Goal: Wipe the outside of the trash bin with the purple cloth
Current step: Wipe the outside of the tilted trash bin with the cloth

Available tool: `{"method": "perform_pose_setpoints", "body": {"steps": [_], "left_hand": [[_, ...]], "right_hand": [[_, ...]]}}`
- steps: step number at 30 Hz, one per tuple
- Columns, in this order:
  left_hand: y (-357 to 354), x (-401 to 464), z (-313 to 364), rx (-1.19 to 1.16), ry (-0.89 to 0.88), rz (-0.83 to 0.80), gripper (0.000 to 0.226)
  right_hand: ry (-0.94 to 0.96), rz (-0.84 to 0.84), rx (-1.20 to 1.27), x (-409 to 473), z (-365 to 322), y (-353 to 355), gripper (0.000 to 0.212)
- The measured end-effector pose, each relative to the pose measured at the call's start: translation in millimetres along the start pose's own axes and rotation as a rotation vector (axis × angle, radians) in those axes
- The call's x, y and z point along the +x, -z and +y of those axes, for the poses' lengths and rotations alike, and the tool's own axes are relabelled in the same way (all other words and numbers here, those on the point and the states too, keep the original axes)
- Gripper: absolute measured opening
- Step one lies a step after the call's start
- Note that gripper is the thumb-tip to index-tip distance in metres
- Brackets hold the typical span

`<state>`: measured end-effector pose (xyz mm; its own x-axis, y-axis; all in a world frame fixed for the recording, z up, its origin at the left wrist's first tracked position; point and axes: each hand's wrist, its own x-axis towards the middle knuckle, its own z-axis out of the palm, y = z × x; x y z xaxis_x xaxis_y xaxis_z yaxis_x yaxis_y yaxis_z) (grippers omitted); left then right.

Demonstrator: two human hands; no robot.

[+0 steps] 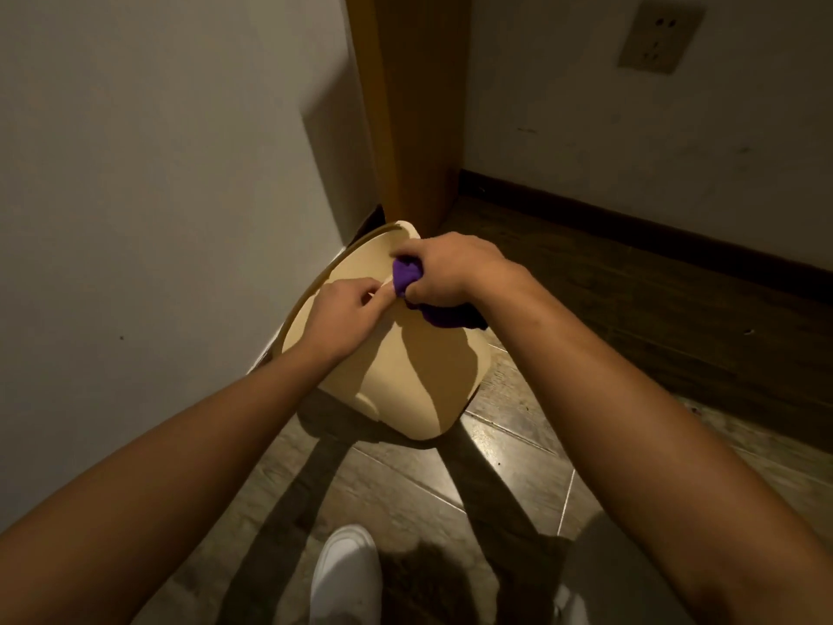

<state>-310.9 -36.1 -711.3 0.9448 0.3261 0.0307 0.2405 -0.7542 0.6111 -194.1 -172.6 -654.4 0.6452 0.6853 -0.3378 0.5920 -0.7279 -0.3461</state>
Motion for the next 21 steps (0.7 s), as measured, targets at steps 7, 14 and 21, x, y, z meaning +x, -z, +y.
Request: {"method": "perform_pose_setpoints", "body": {"steps": [7,14,21], "left_hand": [[12,-45,-53,-0.095,0.109,-0.171,0.065],[13,-54,-53,-0.046,0.029,-0.163,0.052],[29,-43,-42,-0.102,0.113,-0.043,0.067]], "right_hand": [[-0.134,0.076,0.143,9,30,-9,0.074],[-0.122,0.158,0.266,14,34,-15,0.075],[-0.267,0.489,0.91,-12,47,-62,0.046]]}}
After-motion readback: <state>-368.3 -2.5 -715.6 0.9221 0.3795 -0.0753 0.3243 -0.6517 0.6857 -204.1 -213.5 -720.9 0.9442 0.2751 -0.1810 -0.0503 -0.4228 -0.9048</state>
